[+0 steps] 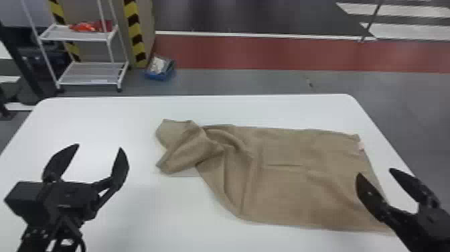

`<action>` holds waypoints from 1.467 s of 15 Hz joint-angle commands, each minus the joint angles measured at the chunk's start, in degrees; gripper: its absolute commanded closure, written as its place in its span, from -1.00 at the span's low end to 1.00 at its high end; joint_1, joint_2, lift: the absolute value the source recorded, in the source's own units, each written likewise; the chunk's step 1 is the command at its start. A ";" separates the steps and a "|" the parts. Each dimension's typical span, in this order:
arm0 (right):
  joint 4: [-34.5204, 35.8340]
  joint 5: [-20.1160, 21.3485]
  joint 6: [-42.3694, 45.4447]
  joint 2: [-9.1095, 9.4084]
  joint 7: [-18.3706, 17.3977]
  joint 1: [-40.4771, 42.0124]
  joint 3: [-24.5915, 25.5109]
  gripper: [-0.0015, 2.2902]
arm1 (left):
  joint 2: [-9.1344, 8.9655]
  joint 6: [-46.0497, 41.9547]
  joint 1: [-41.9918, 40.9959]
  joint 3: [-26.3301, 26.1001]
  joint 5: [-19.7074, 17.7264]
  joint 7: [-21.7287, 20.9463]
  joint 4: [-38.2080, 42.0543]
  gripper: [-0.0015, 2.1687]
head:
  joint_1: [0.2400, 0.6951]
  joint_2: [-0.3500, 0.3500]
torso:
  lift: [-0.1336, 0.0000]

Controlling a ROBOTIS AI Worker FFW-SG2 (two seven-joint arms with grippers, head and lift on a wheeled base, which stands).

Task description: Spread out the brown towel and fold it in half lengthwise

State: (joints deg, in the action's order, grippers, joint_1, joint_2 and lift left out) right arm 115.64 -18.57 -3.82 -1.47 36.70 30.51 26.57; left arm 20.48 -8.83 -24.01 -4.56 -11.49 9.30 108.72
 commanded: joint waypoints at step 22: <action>-12.63 -5.07 17.57 1.52 -1.28 4.91 14.47 -0.87 | -2.46 18.81 17.50 -13.90 -0.90 -8.24 -13.09 -0.82 | 1.00 -1.00 | -0.86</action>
State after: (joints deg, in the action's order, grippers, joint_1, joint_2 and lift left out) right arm 103.49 -22.96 13.23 0.00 35.02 35.45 40.51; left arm 18.06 9.62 -7.20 -18.18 -12.54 1.03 96.21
